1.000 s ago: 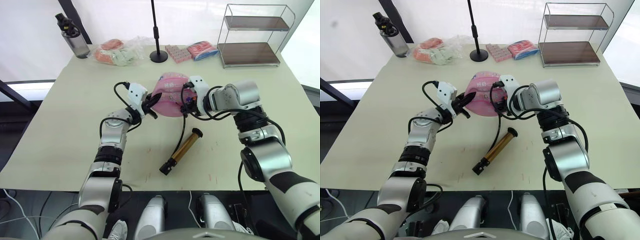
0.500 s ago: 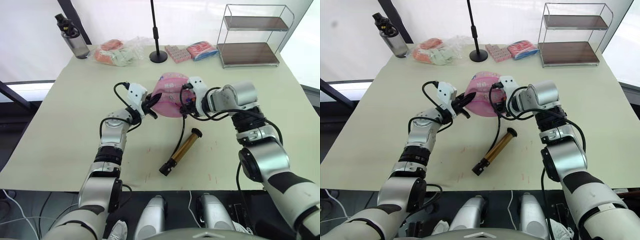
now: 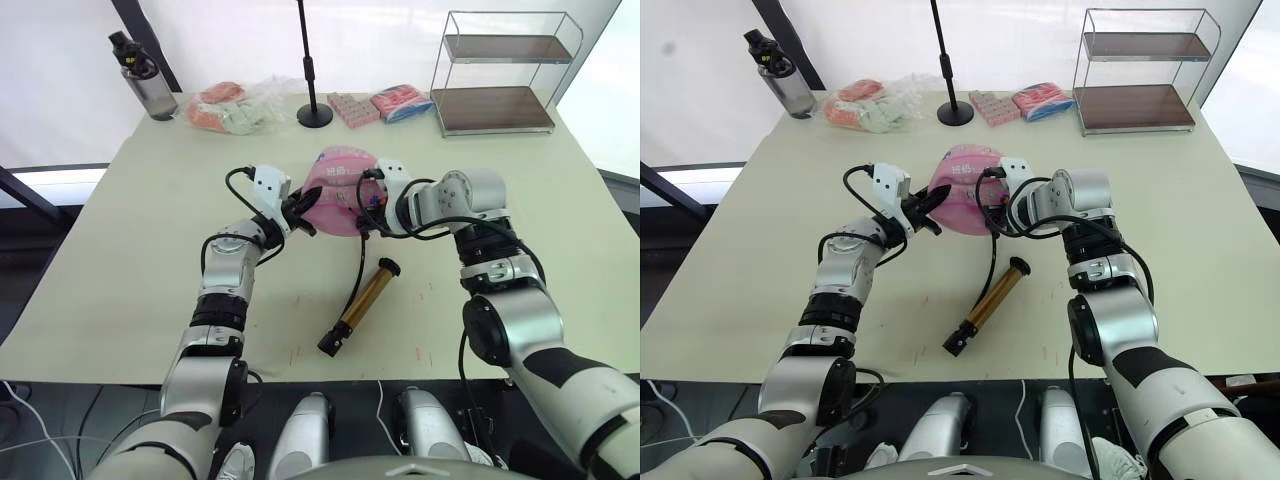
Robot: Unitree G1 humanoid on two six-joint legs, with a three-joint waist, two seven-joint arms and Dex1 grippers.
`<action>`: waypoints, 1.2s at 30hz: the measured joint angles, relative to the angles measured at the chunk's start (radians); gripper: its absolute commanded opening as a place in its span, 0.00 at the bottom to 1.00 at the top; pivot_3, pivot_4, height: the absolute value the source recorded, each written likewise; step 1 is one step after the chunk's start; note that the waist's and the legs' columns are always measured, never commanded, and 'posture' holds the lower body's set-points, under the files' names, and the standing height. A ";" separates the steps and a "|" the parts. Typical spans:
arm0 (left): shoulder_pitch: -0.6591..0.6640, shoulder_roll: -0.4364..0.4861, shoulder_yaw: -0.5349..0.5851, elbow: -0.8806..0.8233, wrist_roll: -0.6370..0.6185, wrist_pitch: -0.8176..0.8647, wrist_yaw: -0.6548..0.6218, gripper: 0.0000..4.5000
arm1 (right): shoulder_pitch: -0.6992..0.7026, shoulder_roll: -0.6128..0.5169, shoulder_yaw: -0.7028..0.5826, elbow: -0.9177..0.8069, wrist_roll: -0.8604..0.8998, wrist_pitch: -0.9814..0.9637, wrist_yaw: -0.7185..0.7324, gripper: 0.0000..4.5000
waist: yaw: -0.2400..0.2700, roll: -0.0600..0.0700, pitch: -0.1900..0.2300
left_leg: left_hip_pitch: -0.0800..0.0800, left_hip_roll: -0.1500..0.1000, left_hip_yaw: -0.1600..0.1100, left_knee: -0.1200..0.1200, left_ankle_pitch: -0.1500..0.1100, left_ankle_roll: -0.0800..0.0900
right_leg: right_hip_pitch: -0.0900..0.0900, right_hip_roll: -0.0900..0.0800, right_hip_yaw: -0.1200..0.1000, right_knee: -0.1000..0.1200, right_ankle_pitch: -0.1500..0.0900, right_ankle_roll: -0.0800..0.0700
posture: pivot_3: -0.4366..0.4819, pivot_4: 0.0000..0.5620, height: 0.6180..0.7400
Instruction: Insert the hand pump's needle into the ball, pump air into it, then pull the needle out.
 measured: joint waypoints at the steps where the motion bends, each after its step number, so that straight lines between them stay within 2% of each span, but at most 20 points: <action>1: 0.001 -0.001 0.004 -0.006 0.000 0.009 0.001 0.02 | 0.000 0.005 -0.005 0.000 0.000 0.004 -0.009 0.08 | 0.000 0.000 0.000 | 0.000 0.000 0.000 0.000 0.000 0.000 | 0.000 0.000 0.000 0.000 0.000 0.000 | 0.48 0.27 1.00; 10: 0.021 -0.011 0.011 -0.057 -0.012 0.076 0.005 0.02 | -0.004 0.046 -0.045 0.027 -0.006 0.006 -0.054 0.08 | -0.018 0.001 -0.005 | 0.000 0.000 0.000 0.000 0.000 0.000 | 0.000 0.000 0.001 0.000 0.000 0.000 | 0.48 0.27 1.00; 20: 0.040 0.002 0.013 -0.100 -0.038 0.149 -0.013 0.02 | -0.058 0.065 -0.079 0.175 -0.015 -0.062 -0.073 0.08 | -0.022 0.002 -0.007 | 0.006 0.002 0.003 0.000 -0.002 0.004 | 0.003 0.003 0.006 0.000 0.001 0.000 | 0.48 0.27 1.00; 24: 0.040 0.003 0.016 -0.105 -0.040 0.180 -0.013 0.02 | -0.080 0.068 -0.094 0.232 -0.015 -0.095 -0.087 0.08 | -0.022 0.002 -0.007 | 0.013 0.003 0.006 -0.002 -0.002 0.004 | 0.008 0.004 0.009 0.000 0.002 0.000 | 0.48 0.27 1.00; 36: 0.039 0.012 0.016 -0.125 -0.039 0.226 -0.022 0.02 | -0.126 0.070 -0.139 0.329 -0.010 -0.129 -0.108 0.08 | -0.022 0.002 -0.007 | 0.014 0.006 0.007 -0.002 -0.003 0.004 | 0.008 0.007 0.011 -0.001 0.004 -0.001 | 0.48 0.27 1.00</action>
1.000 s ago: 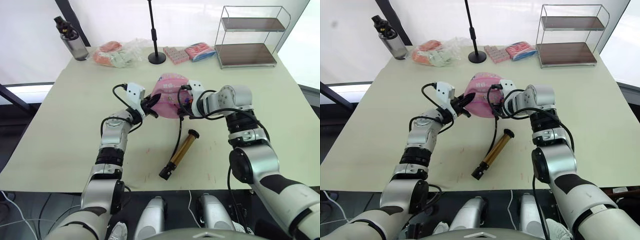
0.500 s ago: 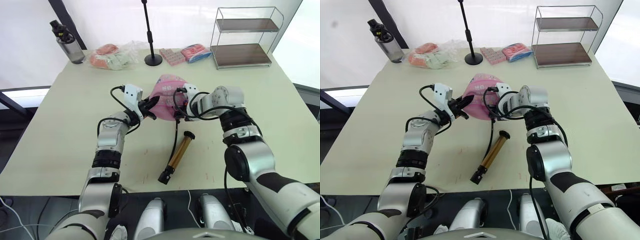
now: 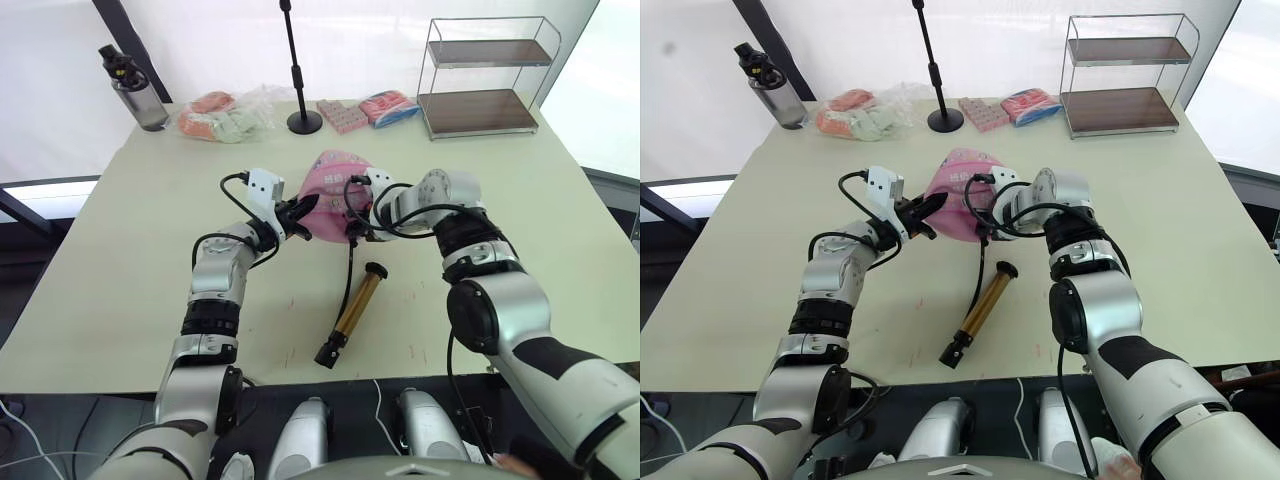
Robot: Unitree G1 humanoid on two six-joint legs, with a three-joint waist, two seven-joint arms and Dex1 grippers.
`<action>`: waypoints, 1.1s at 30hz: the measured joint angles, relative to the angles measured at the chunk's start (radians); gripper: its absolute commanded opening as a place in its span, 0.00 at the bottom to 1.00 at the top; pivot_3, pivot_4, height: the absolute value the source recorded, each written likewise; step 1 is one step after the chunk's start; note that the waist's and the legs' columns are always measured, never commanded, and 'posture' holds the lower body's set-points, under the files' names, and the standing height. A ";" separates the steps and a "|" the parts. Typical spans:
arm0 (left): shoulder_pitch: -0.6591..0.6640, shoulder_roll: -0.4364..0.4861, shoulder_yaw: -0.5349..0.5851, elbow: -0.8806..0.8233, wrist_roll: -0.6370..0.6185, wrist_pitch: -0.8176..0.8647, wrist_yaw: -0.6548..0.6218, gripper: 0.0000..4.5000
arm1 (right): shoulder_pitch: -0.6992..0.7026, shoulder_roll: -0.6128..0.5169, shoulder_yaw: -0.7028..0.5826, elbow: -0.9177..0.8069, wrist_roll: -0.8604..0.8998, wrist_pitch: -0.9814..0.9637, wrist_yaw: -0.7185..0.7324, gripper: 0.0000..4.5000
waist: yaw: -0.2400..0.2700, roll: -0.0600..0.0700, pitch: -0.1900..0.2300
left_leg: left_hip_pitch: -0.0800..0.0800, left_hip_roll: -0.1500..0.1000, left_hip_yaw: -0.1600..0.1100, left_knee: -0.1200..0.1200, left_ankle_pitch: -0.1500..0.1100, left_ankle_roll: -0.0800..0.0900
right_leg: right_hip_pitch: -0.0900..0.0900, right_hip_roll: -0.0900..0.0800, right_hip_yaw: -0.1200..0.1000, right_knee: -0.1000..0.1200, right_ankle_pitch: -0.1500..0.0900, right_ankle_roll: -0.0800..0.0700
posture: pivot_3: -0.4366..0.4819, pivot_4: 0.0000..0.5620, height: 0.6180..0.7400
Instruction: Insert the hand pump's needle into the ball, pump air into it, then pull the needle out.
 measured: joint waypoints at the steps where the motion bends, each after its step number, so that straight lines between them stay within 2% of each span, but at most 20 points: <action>1: -0.001 0.001 0.000 0.001 0.000 0.002 0.000 0.02 | -0.001 0.000 -0.008 0.006 0.001 -0.002 -0.001 0.08 | 0.000 0.000 0.000 | 0.000 0.000 0.000 0.000 0.000 0.000 | 0.000 0.000 0.000 0.000 0.000 0.000 | 0.48 0.27 1.00; 17: -0.023 0.028 -0.009 0.026 0.003 0.032 -0.042 0.02 | -0.083 -0.005 -0.102 0.172 0.013 -0.063 -0.049 0.08 | -0.004 0.000 0.000 | 0.001 0.000 0.006 -0.001 0.000 0.000 | 0.000 -0.001 0.005 -0.001 0.001 0.003 | 0.48 0.27 1.00; 33: 0.001 0.032 -0.009 -0.020 0.002 0.070 -0.044 0.02 | -0.141 -0.019 -0.175 0.325 0.043 -0.155 -0.101 0.08 | -0.017 0.000 0.000 | 0.003 -0.002 0.006 -0.001 0.000 0.001 | 0.005 -0.002 0.002 -0.004 0.001 0.003 | 0.48 0.27 1.00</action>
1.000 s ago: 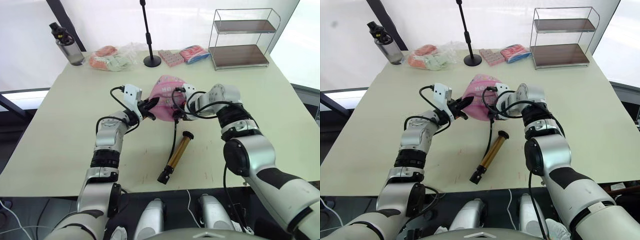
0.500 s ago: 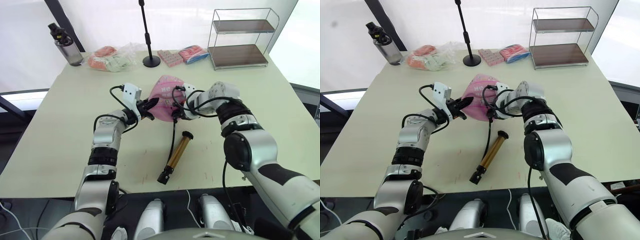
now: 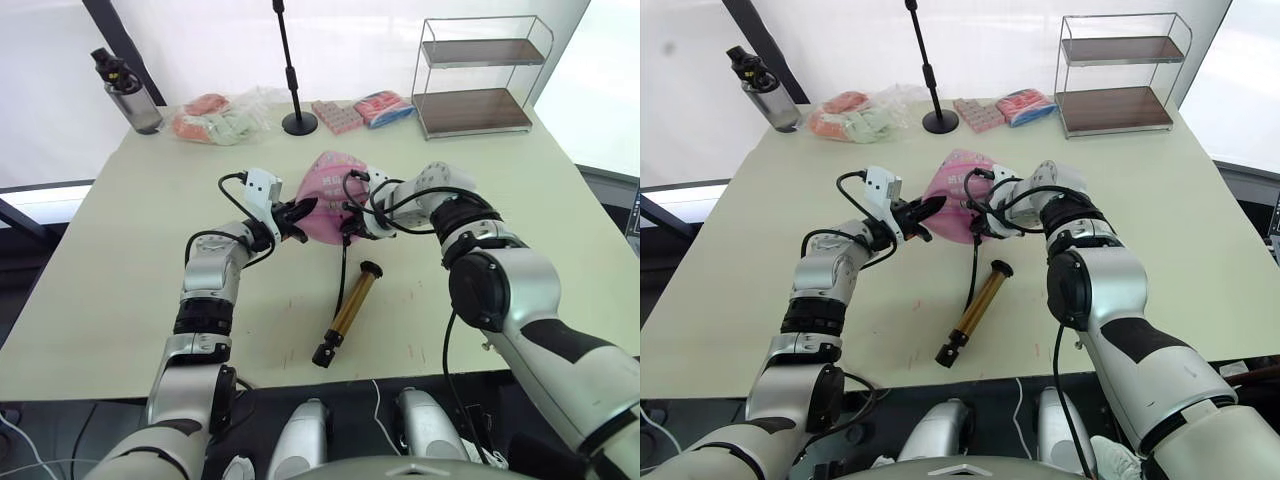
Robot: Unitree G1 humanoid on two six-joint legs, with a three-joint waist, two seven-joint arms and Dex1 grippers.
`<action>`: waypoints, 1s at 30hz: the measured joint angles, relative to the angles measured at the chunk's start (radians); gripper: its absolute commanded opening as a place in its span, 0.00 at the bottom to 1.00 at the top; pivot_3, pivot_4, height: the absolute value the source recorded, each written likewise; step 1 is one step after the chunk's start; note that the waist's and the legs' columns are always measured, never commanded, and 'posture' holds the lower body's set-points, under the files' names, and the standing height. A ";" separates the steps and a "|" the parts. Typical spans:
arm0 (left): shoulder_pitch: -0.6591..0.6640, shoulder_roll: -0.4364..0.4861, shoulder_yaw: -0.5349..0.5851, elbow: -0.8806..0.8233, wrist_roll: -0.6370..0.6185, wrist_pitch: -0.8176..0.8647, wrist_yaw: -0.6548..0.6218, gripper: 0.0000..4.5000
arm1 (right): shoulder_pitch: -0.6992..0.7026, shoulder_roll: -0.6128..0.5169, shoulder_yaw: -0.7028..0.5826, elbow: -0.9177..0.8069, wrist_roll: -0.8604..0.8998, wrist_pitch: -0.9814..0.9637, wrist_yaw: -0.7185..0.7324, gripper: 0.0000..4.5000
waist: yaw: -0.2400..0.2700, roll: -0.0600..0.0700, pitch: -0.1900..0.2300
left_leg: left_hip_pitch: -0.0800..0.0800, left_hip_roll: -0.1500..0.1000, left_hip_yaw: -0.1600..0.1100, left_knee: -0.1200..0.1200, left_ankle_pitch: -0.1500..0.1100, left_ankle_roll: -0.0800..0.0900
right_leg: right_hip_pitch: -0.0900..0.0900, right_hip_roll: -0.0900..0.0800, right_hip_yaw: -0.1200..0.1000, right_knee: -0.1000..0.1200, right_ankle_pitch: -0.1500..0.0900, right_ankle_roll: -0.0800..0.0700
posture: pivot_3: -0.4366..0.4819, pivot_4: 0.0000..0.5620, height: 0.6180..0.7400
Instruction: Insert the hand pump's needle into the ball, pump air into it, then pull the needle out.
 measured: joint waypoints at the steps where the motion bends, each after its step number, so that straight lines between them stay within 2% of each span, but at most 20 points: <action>1: 0.001 0.000 0.000 -0.002 0.000 0.001 0.000 0.02 | 0.000 -0.001 -0.001 0.001 0.001 -0.004 -0.003 0.08 | -0.001 0.000 0.000 | 0.000 0.000 0.000 0.000 0.000 0.000 | 0.001 0.000 0.000 0.000 0.000 0.000 | 0.48 0.27 1.00; 13: 0.004 0.000 0.000 -0.009 0.000 0.019 0.000 0.02 | -0.008 -0.003 -0.033 0.042 0.011 -0.055 -0.017 0.08 | -0.006 0.000 0.000 | 0.000 -0.002 -0.006 0.000 0.000 0.000 | 0.003 -0.002 -0.003 -0.002 0.000 0.001 | 0.48 0.27 1.00; 23: 0.007 -0.001 0.000 -0.009 -0.001 0.021 0.000 0.02 | -0.009 -0.007 -0.034 0.043 0.011 -0.065 -0.013 0.08 | -0.010 0.000 -0.001 | 0.001 -0.012 -0.009 0.000 -0.004 0.008 | 0.007 -0.015 -0.004 -0.002 -0.006 0.009 | 0.48 0.27 1.00; 30: -0.014 -0.001 0.002 0.022 0.000 0.020 0.006 0.02 | -0.009 -0.008 0.010 0.025 0.007 -0.065 0.025 0.08 | -0.010 0.002 -0.001 | 0.003 -0.018 -0.020 0.000 -0.007 0.012 | 0.018 -0.017 -0.002 -0.013 -0.009 0.015 | 0.48 0.27 1.00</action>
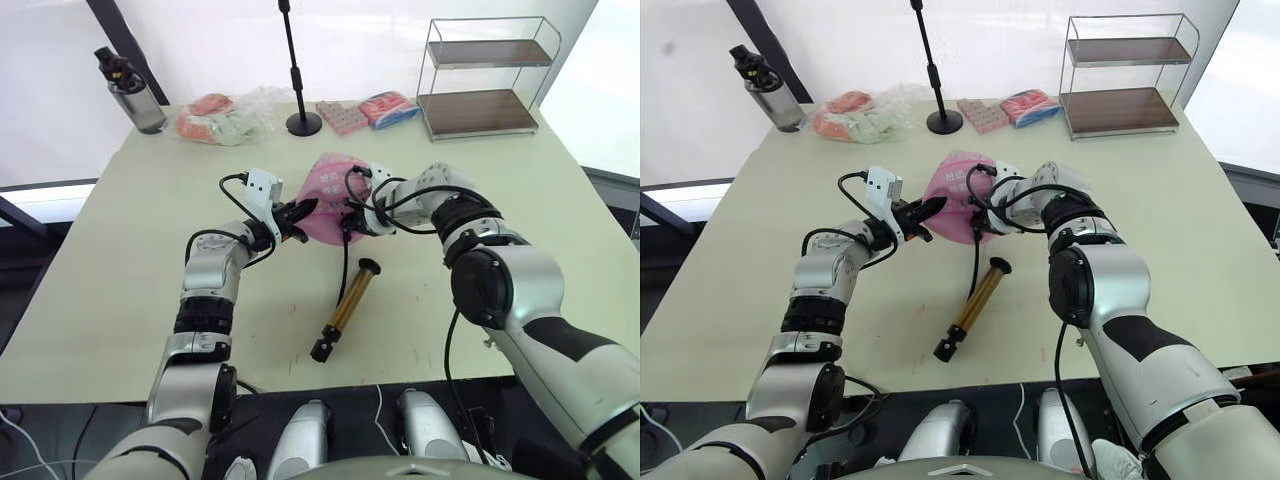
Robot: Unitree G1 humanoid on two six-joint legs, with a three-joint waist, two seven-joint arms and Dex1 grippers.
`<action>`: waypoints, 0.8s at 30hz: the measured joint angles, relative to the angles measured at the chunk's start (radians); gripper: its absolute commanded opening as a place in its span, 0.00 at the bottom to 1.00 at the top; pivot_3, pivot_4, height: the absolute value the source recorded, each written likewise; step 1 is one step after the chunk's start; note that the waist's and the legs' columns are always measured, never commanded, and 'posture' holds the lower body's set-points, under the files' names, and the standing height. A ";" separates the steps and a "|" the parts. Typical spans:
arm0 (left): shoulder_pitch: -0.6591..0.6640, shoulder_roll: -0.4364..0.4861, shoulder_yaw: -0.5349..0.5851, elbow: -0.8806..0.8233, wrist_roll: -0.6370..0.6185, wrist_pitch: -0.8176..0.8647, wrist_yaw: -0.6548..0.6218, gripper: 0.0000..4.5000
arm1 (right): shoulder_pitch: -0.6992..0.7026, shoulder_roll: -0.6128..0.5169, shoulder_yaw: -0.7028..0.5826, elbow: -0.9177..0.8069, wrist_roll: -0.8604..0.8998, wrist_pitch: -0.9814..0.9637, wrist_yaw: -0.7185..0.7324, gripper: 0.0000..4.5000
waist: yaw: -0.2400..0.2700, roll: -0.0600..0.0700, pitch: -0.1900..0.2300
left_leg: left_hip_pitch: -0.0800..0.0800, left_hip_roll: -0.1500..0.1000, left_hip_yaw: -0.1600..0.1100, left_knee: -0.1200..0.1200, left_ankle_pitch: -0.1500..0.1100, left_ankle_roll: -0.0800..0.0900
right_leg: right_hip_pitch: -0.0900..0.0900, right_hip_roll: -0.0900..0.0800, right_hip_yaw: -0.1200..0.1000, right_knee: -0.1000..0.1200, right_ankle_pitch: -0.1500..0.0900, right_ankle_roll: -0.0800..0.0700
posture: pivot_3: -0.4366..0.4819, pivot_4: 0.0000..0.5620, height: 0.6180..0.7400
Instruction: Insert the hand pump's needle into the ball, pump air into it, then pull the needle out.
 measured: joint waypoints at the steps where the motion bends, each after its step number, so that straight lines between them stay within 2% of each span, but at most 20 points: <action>1: -0.004 0.000 0.000 0.008 0.000 -0.001 0.002 0.02 | 0.000 0.000 0.015 -0.011 -0.008 0.000 0.011 0.08 | 0.000 0.000 0.000 | 0.000 -0.002 -0.003 -0.001 0.000 0.000 | 0.001 0.000 0.001 -0.002 0.000 0.001 | 0.48 0.27 1.00; 10: -0.034 -0.007 0.001 0.066 0.001 -0.033 0.011 0.02 | 0.026 0.002 0.126 -0.120 -0.041 0.034 0.074 0.08 | 0.002 0.004 -0.002 | -0.003 -0.011 -0.012 -0.001 0.000 0.000 | 0.002 -0.007 -0.001 -0.002 -0.003 0.005 | 0.48 0.27 1.00; 24: -0.043 -0.024 -0.001 0.078 0.000 -0.045 0.006 0.02 | 0.172 0.014 0.151 -0.448 -0.039 0.190 0.063 0.08 | 0.014 0.005 -0.002 | -0.008 -0.013 -0.028 -0.003 0.002 -0.004 | 0.001 -0.007 -0.015 -0.002 -0.005 0.002 | 0.48 0.27 1.00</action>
